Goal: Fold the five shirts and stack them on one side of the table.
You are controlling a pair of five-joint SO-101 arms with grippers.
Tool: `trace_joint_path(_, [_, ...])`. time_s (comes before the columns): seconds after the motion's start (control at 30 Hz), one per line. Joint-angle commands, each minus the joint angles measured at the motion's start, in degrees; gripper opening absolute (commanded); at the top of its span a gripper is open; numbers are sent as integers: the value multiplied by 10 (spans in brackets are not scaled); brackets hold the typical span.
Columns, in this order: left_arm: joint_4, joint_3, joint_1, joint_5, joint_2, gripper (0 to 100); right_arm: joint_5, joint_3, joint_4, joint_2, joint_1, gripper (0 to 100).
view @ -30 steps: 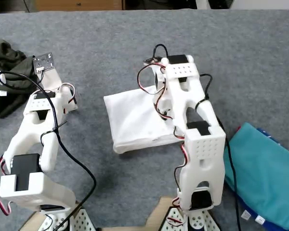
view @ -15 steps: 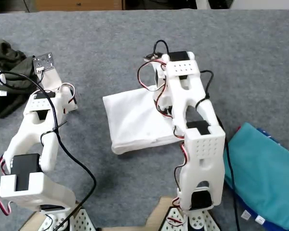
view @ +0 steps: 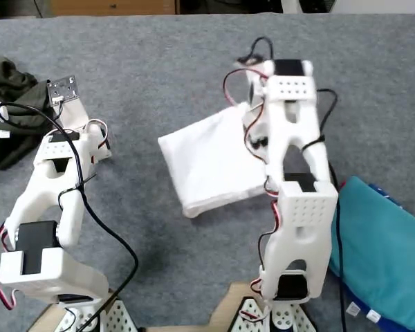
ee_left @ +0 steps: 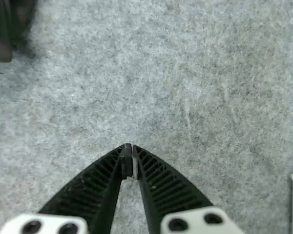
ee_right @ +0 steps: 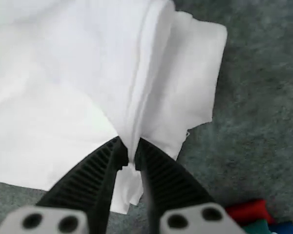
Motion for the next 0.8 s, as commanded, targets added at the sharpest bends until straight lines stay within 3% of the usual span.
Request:
trace_joint_path(0.0, [-9, -10, -3, 4, -14, 19, 14, -47, 11, -5, 14, 5])
trace_joint_path(0.43, [-9, -9, -3, 4, -14, 19, 47, -50, -25, 36, 48, 13])
trace_joint_path(0.63, [-3, -10, 24, 4, -21, 19, 69, -106, -2, 24, 52, 235])
trace_joint_path(0.77, [47, -60, 84, 9, -41, 19, 75, -138, 24, -7, 75, 194])
